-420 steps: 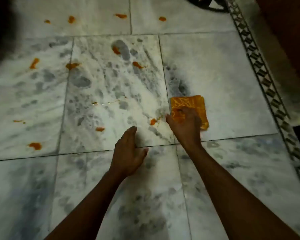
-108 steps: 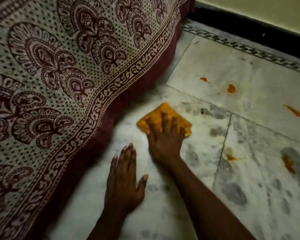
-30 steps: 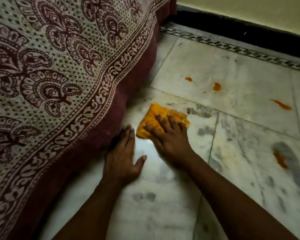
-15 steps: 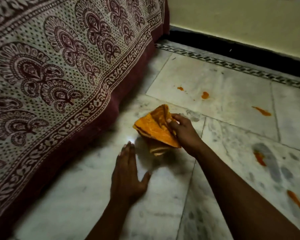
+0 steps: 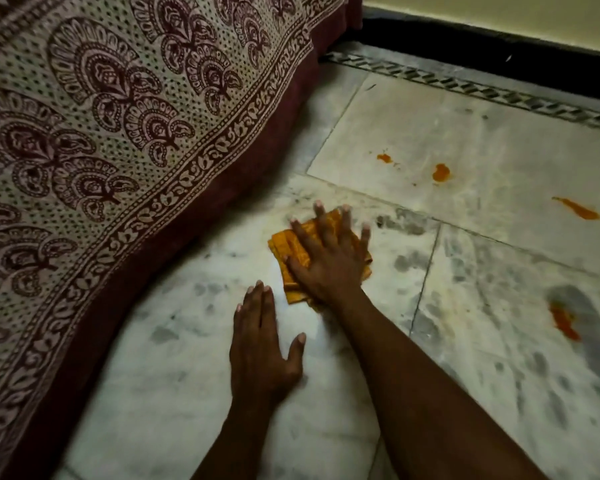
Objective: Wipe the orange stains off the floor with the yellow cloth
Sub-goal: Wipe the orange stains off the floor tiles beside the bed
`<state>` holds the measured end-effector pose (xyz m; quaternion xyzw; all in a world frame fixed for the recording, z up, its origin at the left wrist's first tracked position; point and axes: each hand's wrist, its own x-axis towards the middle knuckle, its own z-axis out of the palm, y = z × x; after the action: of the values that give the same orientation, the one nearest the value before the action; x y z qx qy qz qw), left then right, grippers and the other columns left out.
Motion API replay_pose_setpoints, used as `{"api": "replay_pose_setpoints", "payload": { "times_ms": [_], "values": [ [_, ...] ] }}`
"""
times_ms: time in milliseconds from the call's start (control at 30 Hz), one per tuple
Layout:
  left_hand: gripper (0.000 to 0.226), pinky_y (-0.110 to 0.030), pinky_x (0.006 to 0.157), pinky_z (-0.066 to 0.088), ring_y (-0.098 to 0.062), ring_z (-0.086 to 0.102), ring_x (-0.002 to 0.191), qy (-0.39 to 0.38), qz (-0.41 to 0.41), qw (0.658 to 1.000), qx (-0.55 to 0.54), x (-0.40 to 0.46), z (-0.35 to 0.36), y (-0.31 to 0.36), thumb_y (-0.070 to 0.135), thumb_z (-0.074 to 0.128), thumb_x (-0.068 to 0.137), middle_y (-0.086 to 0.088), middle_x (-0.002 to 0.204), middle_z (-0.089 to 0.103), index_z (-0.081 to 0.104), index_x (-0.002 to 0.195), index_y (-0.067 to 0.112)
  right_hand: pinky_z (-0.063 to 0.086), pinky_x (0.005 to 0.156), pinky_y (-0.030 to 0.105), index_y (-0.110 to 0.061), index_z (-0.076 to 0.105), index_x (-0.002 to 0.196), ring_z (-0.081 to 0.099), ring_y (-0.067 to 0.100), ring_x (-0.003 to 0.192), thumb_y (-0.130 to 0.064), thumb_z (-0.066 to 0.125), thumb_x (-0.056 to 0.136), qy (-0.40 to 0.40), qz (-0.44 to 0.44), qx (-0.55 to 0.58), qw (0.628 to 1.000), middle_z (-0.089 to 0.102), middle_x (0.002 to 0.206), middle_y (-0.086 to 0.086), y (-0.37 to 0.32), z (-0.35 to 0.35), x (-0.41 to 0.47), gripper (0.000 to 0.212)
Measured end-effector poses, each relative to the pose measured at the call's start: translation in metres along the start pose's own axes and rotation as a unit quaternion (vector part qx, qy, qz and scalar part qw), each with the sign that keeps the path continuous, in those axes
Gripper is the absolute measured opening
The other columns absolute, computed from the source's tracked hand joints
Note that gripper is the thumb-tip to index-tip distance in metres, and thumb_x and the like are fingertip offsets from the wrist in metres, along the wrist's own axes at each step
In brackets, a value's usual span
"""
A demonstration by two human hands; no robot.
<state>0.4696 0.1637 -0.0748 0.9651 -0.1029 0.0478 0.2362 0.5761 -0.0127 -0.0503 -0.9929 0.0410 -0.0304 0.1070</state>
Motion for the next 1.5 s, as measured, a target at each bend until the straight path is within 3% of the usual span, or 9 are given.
{"api": "replay_pose_setpoints", "payload": {
  "times_ms": [200, 433, 667, 733, 867, 1100, 1200, 1333, 1500],
  "values": [
    [0.092, -0.049, 0.128, 0.025, -0.025, 0.02, 0.163, 0.001, -0.01, 1.0, -0.01, 0.002, -0.002, -0.002, 0.052, 0.056, 0.089, -0.007, 0.175, 0.02, 0.028, 0.164, 0.007, 0.007, 0.128, 0.065, -0.054, 0.015, 0.162, -0.003, 0.032, 0.164, -0.071, 0.035, 0.098, -0.044, -0.27, -0.03, 0.961, 0.006, 0.177, -0.006, 0.048, -0.003, -0.041, 0.069],
    [0.093, -0.046, 0.132, 0.016, -0.025, 0.015, 0.164, -0.013, 0.002, 1.0, 0.002, 0.002, -0.001, 0.003, 0.05, 0.054, 0.089, -0.008, 0.177, 0.014, 0.022, 0.166, 0.008, 0.0, 0.123, 0.074, -0.051, 0.008, 0.164, -0.01, 0.041, 0.162, -0.07, 0.022, 0.101, -0.034, 0.25, 0.048, 0.966, -0.003, 0.178, 0.001, 0.003, -0.005, 0.042, 0.067],
    [0.08, -0.048, 0.126, 0.028, -0.034, 0.037, 0.155, 0.002, 0.028, 0.999, -0.043, 0.001, -0.002, 0.003, 0.04, 0.055, 0.089, -0.017, 0.166, 0.037, 0.041, 0.157, -0.001, 0.014, 0.126, 0.062, -0.06, 0.026, 0.157, 0.007, 0.031, 0.164, -0.068, 0.029, 0.104, -0.039, -0.161, -0.023, 0.986, 0.018, 0.175, -0.005, 0.017, 0.005, -0.038, 0.053],
    [0.081, -0.047, 0.127, 0.026, -0.032, 0.033, 0.157, -0.031, 0.043, 0.997, -0.052, 0.0, -0.007, 0.007, 0.037, 0.055, 0.088, -0.015, 0.169, 0.034, 0.037, 0.159, 0.001, 0.026, 0.121, 0.067, -0.059, 0.027, 0.156, 0.018, 0.035, 0.161, -0.069, 0.029, 0.103, -0.01, -0.043, -0.01, 0.999, 0.024, 0.174, 0.001, 0.057, -0.011, -0.055, 0.054],
    [0.082, -0.044, 0.13, 0.021, -0.023, 0.018, 0.163, -0.048, 0.079, 0.995, -0.043, 0.002, -0.005, 0.01, 0.029, 0.056, 0.09, -0.01, 0.174, 0.023, 0.029, 0.163, 0.005, 0.003, 0.123, 0.074, -0.053, 0.003, 0.163, -0.013, 0.043, 0.16, -0.072, 0.023, 0.102, -0.061, 0.312, 0.035, 0.948, -0.009, 0.177, 0.004, 0.057, -0.024, 0.011, 0.067],
    [0.069, -0.039, 0.13, 0.026, -0.02, 0.022, 0.161, -0.016, 0.105, 0.983, -0.153, 0.045, 0.005, 0.014, 0.025, 0.05, 0.098, -0.004, 0.174, 0.023, 0.031, 0.163, 0.007, 0.015, 0.123, 0.063, -0.059, 0.025, 0.158, 0.005, 0.033, 0.164, -0.07, 0.028, 0.101, -0.038, -0.062, -0.015, 0.997, 0.012, 0.177, -0.005, 0.045, -0.004, -0.027, 0.058],
    [0.062, -0.039, 0.127, 0.033, -0.019, 0.034, 0.157, -0.01, 0.104, 0.98, -0.17, 0.107, 0.015, 0.036, 0.023, 0.049, 0.101, -0.006, 0.168, 0.037, 0.038, 0.16, 0.007, 0.03, 0.121, 0.062, -0.056, 0.042, 0.152, 0.027, 0.034, 0.159, -0.071, 0.039, 0.1, 0.054, 0.052, -0.002, 0.997, 0.032, 0.172, 0.002, 0.098, -0.008, -0.072, 0.055],
    [0.054, -0.053, 0.12, 0.041, -0.029, 0.045, 0.15, 0.002, 0.144, 0.989, -0.039, 0.183, 0.051, 0.06, 0.028, 0.044, 0.107, -0.016, 0.161, 0.048, 0.046, 0.155, 0.003, 0.015, 0.123, 0.07, -0.059, 0.024, 0.158, 0.003, 0.038, 0.163, -0.075, 0.028, 0.096, 0.054, 0.346, 0.02, 0.936, 0.007, 0.177, -0.002, 0.119, -0.016, 0.004, 0.064],
    [0.065, -0.046, 0.13, 0.024, -0.026, 0.033, 0.157, 0.0, 0.105, 0.994, 0.002, 0.198, 0.07, 0.064, 0.039, 0.037, 0.104, -0.012, 0.169, 0.036, 0.036, 0.161, 0.008, 0.008, 0.124, 0.069, -0.062, 0.017, 0.157, -0.004, 0.036, 0.163, -0.071, 0.025, 0.1, 0.027, 0.168, -0.027, 0.985, 0.001, 0.177, -0.01, 0.118, -0.004, 0.046, 0.059]
  ]
}}
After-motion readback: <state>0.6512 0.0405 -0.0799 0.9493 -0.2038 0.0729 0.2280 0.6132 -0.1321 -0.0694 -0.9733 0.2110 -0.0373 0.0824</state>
